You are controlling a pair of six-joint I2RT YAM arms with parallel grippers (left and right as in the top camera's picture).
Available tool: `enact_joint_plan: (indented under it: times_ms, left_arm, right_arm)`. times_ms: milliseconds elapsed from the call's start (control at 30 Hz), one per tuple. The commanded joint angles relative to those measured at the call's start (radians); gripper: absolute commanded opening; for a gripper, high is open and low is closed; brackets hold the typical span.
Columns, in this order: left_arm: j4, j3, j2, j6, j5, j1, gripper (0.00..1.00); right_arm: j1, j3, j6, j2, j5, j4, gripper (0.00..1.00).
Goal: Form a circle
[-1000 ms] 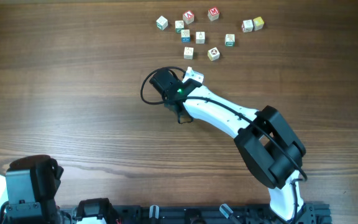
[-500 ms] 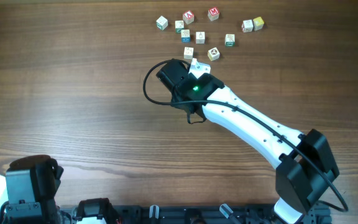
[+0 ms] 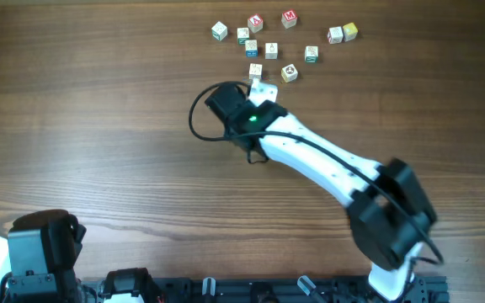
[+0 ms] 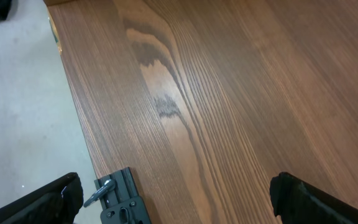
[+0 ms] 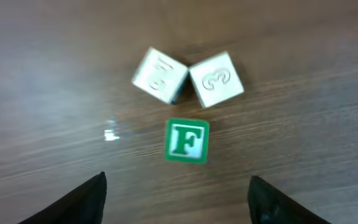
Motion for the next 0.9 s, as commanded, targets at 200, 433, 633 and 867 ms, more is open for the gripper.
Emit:
enact_joint_plan:
  times_ms: [200,433,633,867]
  left_arm:
    - [0.002,-0.001,-0.002,-0.012,-0.003,0.007,1.0]
    - [0.002,-0.001,-0.002,-0.012,-0.003,0.007,1.0]
    - [0.002,-0.001,-0.002,-0.012,-0.003,0.007,1.0]
    - [0.002,-0.001,-0.002,-0.012,-0.003,0.007,1.0]
  right_arm:
    - [-0.019,-0.003,0.01,0.104,-0.004,0.059,0.71]
    - [-0.071,-0.003,0.013,0.142,-0.08,0.092,0.64]
    - [-0.071,-0.003,0.013,0.166,-0.092,0.111,0.6]
    - [-0.071,-0.003,0.009,0.172,-0.099,0.117,0.46]
